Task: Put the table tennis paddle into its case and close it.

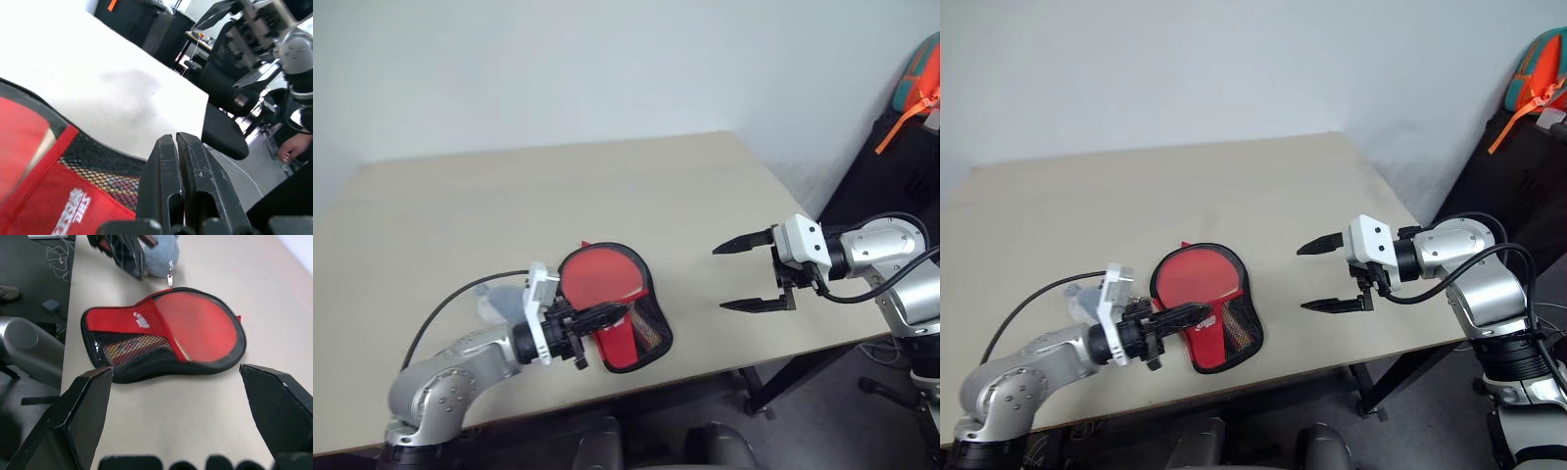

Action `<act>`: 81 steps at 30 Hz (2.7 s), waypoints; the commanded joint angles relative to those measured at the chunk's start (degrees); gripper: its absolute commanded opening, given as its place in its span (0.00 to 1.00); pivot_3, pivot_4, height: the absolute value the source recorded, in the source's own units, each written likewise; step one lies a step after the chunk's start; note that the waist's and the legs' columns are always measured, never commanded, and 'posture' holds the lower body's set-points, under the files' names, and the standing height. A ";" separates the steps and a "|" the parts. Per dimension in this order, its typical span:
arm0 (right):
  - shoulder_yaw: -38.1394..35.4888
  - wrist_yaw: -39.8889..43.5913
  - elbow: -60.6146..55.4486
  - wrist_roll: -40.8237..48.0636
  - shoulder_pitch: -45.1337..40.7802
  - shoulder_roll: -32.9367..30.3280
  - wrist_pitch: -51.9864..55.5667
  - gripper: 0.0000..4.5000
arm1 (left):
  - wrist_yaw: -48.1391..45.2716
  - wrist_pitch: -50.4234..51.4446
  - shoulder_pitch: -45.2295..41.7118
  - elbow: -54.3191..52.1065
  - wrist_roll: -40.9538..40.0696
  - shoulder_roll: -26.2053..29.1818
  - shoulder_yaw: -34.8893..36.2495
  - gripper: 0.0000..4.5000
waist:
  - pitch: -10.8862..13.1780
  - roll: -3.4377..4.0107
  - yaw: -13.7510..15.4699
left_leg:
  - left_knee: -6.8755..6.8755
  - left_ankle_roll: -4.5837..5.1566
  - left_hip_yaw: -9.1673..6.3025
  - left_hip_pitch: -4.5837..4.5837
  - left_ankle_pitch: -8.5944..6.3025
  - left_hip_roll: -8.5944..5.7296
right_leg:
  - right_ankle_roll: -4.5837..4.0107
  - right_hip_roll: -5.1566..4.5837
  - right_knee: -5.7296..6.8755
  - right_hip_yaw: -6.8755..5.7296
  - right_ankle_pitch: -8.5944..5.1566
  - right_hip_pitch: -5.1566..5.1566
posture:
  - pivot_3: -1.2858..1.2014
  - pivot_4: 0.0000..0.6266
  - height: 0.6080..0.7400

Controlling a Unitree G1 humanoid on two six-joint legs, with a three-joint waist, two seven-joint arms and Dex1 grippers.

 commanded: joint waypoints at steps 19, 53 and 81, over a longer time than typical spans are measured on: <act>-4.03 -2.09 1.75 4.35 -2.28 4.83 0.10 1.00 | 2.27 11.27 13.56 3.79 -18.35 3.50 10.30 0.04 | 0.01 0.00 -0.05 | 0.03 -0.04 -0.24 0.00 -0.12 -0.09 | -0.01 0.00 0.00 0.00 0.00 -0.05 | 0.52 0.00 0.74; -4.06 -6.00 -1.95 5.06 1.13 5.84 2.89 1.00 | 19.56 12.50 10.00 10.18 -19.71 -8.24 7.64 0.97 | -0.02 0.11 0.75 | 0.05 -0.03 -0.78 0.00 -0.25 -0.50 | 0.00 -0.06 -0.07 -0.03 0.00 0.10 | 0.52 0.00 0.74; -3.74 -7.38 -3.09 4.64 1.19 6.80 4.19 1.00 | 39.06 17.10 9.93 12.06 -41.27 -0.74 9.42 0.97 | -0.04 0.12 1.07 | 0.13 -0.03 -1.30 0.03 -0.32 -0.75 | 0.01 -0.03 -0.19 -0.12 0.00 0.26 | 0.52 0.00 0.74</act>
